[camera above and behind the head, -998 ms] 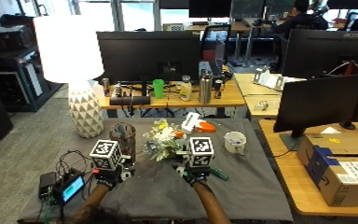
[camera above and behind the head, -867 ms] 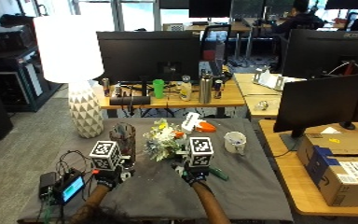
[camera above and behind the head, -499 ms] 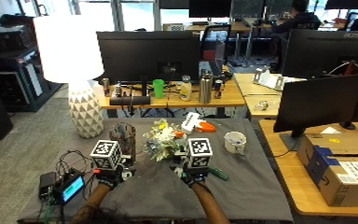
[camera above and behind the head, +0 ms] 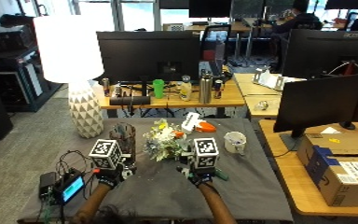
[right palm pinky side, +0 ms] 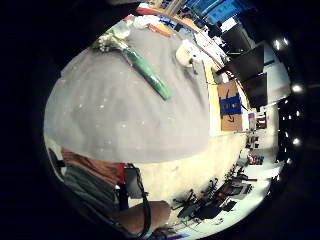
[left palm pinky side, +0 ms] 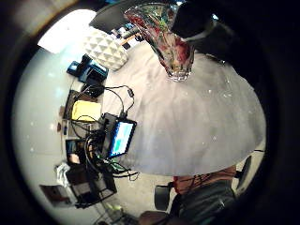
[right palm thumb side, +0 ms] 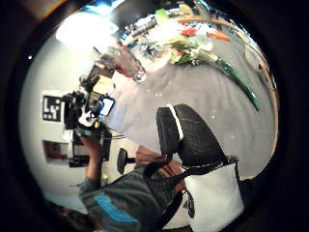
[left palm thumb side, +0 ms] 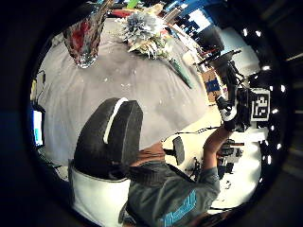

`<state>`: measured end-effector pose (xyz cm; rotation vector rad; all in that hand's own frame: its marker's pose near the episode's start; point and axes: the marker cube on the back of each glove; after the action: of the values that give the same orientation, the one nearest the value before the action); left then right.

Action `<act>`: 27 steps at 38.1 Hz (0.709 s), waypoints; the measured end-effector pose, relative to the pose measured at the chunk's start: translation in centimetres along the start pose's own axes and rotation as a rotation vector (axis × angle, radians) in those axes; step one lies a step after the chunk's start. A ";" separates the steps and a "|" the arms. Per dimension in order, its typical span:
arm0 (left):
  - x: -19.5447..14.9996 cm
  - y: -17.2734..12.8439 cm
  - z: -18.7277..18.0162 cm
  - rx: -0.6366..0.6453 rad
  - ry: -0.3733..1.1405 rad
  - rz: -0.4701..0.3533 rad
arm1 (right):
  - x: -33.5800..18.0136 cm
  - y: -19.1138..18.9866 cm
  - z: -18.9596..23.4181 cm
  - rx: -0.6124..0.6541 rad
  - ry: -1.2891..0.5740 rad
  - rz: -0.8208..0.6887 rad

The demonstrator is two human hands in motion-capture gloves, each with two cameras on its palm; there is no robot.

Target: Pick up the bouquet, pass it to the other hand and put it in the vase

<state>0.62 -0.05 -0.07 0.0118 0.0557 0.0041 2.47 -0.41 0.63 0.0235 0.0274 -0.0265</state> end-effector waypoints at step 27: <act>2.2 0.2 1.8 0.053 -0.012 0.041 | 14.8 -7.5 12.1 -0.074 -0.143 0.321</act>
<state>2.96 0.17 1.61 0.0656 0.0436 0.0433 17.41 -8.56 12.13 -0.0487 -0.1189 0.2941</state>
